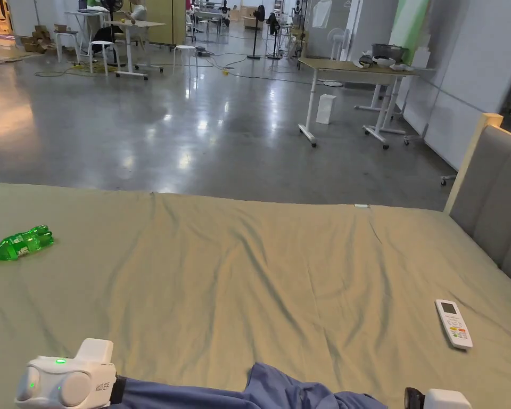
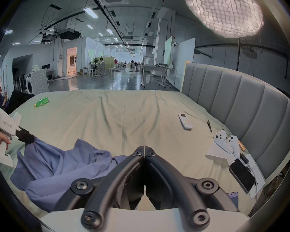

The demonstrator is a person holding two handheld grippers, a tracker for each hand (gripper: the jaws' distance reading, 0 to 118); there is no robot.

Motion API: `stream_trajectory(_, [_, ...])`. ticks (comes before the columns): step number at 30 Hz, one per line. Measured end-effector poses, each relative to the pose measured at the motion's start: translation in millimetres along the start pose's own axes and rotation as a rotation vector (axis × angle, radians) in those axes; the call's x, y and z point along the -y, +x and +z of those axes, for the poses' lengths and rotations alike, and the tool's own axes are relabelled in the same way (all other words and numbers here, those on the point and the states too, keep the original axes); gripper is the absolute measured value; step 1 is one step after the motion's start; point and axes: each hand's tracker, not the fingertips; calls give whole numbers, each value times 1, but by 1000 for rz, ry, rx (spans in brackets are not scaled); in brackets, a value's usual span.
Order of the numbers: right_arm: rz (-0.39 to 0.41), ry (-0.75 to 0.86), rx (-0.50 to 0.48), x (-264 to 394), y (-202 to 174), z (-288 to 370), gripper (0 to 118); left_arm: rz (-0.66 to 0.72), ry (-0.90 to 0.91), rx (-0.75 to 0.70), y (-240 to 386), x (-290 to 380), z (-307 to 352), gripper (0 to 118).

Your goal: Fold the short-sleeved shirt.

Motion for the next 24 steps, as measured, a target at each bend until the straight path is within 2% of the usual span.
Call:
stream_trajectory(2, [0, -35, -13, 0, 6, -19, 1, 19, 48, 9, -1, 1, 15, 7])
stream_trajectory(3, [30, -86, -7, 1, 8, -32, 7, 43, 73, 31, -1, 3, 23, 7])
stream_trajectory(4, [48, -130, -20, 1, 9, -45, 28, 53, 98, 39, 10, 5, 42, 7])
stream_trajectory(5, [31, -205, -51, 0, 10, -54, 48, 56, 114, 30, 13, 8, 50, 7])
stream_trajectory(6, [68, -230, -53, -1, 12, -68, 63, 43, 125, 30, 15, 11, 57, 7])
stream_trajectory(7, [57, -289, -77, 2, 13, -80, 68, 33, 138, 30, 17, 13, 64, 7])
stream_trajectory(8, [58, -335, -95, 7, 13, -93, 68, 30, 158, 24, 0, 20, 41, 7])
stream_trajectory(10, [66, -398, -105, 16, 12, -115, 68, 41, 176, 30, -2, 26, 48, 7])
stream_trajectory(13, [141, -520, -110, 37, 5, -150, 68, 74, 199, 31, 2, 38, 65, 7])
stream_trajectory(14, [135, -514, -126, 41, 4, -154, 66, 77, 206, 25, 3, 40, 69, 7])
stream_trajectory(15, [125, -496, -134, 42, 5, -154, 60, 77, 212, 22, 3, 40, 71, 7])
stream_trajectory(16, [116, -467, -145, 39, 3, -150, 47, 78, 215, 24, -1, 39, 64, 7])
stream_trajectory(17, [117, -460, -158, 35, 0, -147, 31, 79, 218, 24, -1, 39, 65, 7])
stream_trajectory(18, [117, -454, -194, 33, -2, -147, 10, 77, 222, 23, -1, 39, 67, 7])
stream_trajectory(19, [125, -452, -231, 32, -5, -146, 4, 75, 228, 21, 0, 39, 69, 7])
stream_trajectory(21, [192, -442, -166, 31, -13, -144, 4, 73, 240, 21, 1, 38, 74, 7])
stream_trajectory(24, [160, -350, -167, 18, -7, -127, 3, 82, 267, 26, -1, 32, 81, 7])
